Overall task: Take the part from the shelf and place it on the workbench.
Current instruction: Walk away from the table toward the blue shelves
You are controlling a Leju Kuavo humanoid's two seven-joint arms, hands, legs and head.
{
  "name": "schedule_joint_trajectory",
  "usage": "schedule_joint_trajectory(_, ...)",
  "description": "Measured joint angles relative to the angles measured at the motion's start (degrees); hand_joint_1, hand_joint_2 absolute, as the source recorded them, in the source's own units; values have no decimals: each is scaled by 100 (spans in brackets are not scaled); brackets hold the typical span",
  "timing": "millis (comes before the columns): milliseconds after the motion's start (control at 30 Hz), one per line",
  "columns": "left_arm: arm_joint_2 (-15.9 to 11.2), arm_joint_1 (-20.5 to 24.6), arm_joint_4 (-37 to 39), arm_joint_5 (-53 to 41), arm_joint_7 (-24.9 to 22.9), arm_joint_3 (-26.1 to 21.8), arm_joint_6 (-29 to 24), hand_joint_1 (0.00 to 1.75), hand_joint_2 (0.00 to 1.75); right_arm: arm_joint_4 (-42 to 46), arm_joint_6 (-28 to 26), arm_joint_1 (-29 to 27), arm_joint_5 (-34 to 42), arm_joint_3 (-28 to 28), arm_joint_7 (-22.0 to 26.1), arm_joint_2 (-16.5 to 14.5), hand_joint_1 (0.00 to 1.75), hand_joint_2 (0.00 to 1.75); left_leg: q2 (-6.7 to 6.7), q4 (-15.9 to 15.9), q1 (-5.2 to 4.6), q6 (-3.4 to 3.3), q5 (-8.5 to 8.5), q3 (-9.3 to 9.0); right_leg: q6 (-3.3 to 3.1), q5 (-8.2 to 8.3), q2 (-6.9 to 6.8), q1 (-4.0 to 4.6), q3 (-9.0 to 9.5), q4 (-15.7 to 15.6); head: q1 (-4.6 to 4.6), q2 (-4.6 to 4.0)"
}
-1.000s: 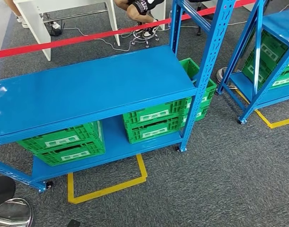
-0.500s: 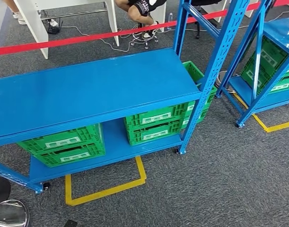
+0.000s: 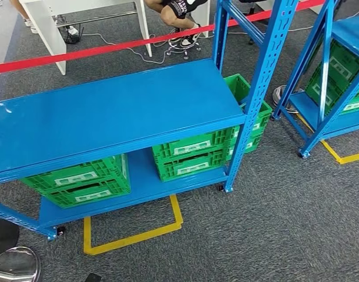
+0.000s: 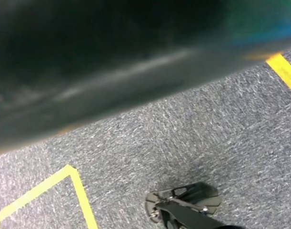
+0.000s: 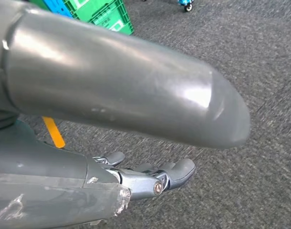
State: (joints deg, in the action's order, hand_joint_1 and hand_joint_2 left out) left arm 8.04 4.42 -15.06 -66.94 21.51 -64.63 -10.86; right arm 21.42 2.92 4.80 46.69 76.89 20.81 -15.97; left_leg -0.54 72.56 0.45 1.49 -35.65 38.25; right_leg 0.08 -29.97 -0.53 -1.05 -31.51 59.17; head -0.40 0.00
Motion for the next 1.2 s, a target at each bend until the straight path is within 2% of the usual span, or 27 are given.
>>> schedule_joint_trajectory(33,1,-8,0,-5,0,-1,5,0,0,0,-1,-1,0,0,0,0,0,0,2,185,0,-4,-7,104,-7,-6,-17,4,6,0,-1,0)
schedule_joint_trajectory(67,-1,-15,0,-5,0,-2,8,0,0,0,-1,-1,0,0,0,1,0,0,3,161,-1,-19,100,111,-11,-12,-31,10,18,0,-1,0)
schedule_joint_trajectory(100,-5,-20,0,-7,1,-3,10,0,0,0,0,1,0,0,0,0,0,0,8,-73,-4,-48,299,14,-13,-21,-43,17,36,0,-1,0)
schedule_joint_trajectory(133,-11,-19,0,-8,2,-5,11,0,0,0,1,4,0,0,0,0,0,0,31,-440,-16,-92,532,-153,-13,-30,-55,24,55,-2,-1,0)
schedule_joint_trajectory(167,-19,-14,0,-9,3,-7,11,0,0,-1,1,6,0,0,0,-3,0,0,65,-802,-35,-139,696,-320,-4,-44,-67,40,71,2,1,0)
schedule_joint_trajectory(200,-25,-3,0,-13,6,-8,11,0,0,-1,0,8,0,0,0,-5,0,0,96,-1093,-53,-175,779,-452,11,-56,-82,54,73,5,2,0)
schedule_joint_trajectory(233,-29,6,0,-16,10,-10,11,0,0,-2,-1,9,0,0,0,-6,0,0,118,-1264,-70,-199,796,-522,30,-63,-101,64,69,4,6,0)
schedule_joint_trajectory(300,-30,5,0,-21,17,-14,11,0,0,-4,-2,12,0,0,0,-8,0,0,99,-1369,-79,-215,764,-547,85,-61,-147,70,71,-21,8,0)
schedule_joint_trajectory(367,-26,-13,0,-22,22,-18,11,0,0,-4,-2,15,0,0,1,-6,0,0,61,-1444,-50,-247,806,-577,142,-136,-119,65,42,48,12,0)
schedule_joint_trajectory(433,-28,-9,0,-23,28,-20,11,0,0,-4,-1,14,-1,0,3,-3,0,0,21,-1499,-19,-279,841,-603,182,-416,-27,52,-188,525,28,0)
schedule_joint_trajectory(500,-33,-4,0,-26,31,-22,11,0,0,-5,-3,9,-1,0,4,0,0,0,-26,-1501,-19,-294,841,-600,211,-730,21,41,-551,1252,41,0)
schedule_joint_trajectory(533,-30,-8,0,-27,31,-23,11,0,0,-5,-6,4,0,1,4,1,0,0,-53,-1500,-20,-295,839,-602,223,-770,29,38,-671,1469,41,0)
schedule_joint_trajectory(567,-27,-12,0,-27,32,-25,11,0,0,-6,-9,-1,0,1,4,2,0,0,-88,-1498,-20,-294,837,-606,231,-698,32,36,-697,1486,45,0)
schedule_joint_trajectory(600,-23,-14,0,-27,32,-26,11,0,0,-7,-11,-3,0,2,5,3,0,0,-128,-1494,-18,-289,834,-614,232,-520,40,32,-609,1274,45,0)
schedule_joint_trajectory(667,-15,-11,0,-29,34,-27,11,0,0,-7,-16,-1,0,1,6,8,0,0,-210,-1474,-21,-255,818,-624,223,-129,132,23,-250,504,47,0)
schedule_joint_trajectory(700,-15,-7,0,-33,35,-27,11,0,0,-8,-19,3,-1,0,8,10,0,0,-249,-1456,-28,-228,808,-619,207,-26,188,17,-87,193,43,0)
schedule_joint_trajectory(733,-15,-5,0,-37,37,-28,11,0,0,-8,-22,7,0,-2,8,12,0,0,-280,-1444,-33,-195,806,-610,188,6,230,16,10,14,41,0)
schedule_joint_trajectory(767,-16,-6,0,-40,39,-29,11,0,0,-9,-26,8,0,-2,9,12,0,0,-306,-1440,-35,-160,812,-598,161,-13,245,23,45,-37,38,0)
schedule_joint_trajectory(833,-22,-20,0,-44,43,-33,10,0,0,-8,-33,8,1,-3,10,12,0,0,-332,-1439,-21,-99,819,-585,93,15,185,23,58,-59,40,0)
schedule_joint_trajectory(900,-30,-23,0,-45,44,-36,9,0,0,-8,-34,8,-1,-2,11,13,0,0,-221,-1249,-16,-40,675,-496,23,35,113,5,65,-80,18,0)
schedule_joint_trajectory(967,-27,-6,0,-46,45,-36,9,0,0,-8,-33,1,-1,-2,11,14,0,0,-60,-630,-8,13,330,-205,-19,31,23,3,68,-85,-7,0)
schedule_joint_trajectory(1000,-24,-2,0,-48,46,-36,10,0,0,-9,-33,-3,-1,-2,11,13,0,0,-22,-251,-1,30,169,-25,-29,25,-26,8,68,-85,-10,0)
schedule_joint_trajectory(1033,-21,-7,0,-50,46,-36,10,0,0,-9,-34,-5,-1,-2,11,13,0,0,-4,29,3,39,88,109,-34,20,-70,13,70,-84,-9,0)
schedule_joint_trajectory(1067,-20,-14,0,-52,46,-36,11,0,0,-9,-33,-5,-1,-2,11,13,0,0,2,127,5,37,117,157,-35,15,-102,17,74,-84,-12,0)
schedule_joint_trajectory(1100,-20,-22,0,-56,46,-37,11,0,0,-9,-29,-2,-1,-1,11,14,0,0,5,4,4,23,252,96,-34,9,-126,22,83,-84,-10,0)
schedule_joint_trajectory(1167,-29,-27,0,-64,46,-38,10,0,0,-10,-16,11,-1,2,4,12,0,0,26,-702,-14,-54,638,-262,-27,-2,-156,32,107,-85,-8,0)
schedule_joint_trajectory(1200,-33,-24,0,-68,46,-38,10,0,0,-14,-8,17,-1,3,-1,9,0,0,45,-1058,-31,-103,758,-441,-15,-11,-167,45,111,-81,-7,0)
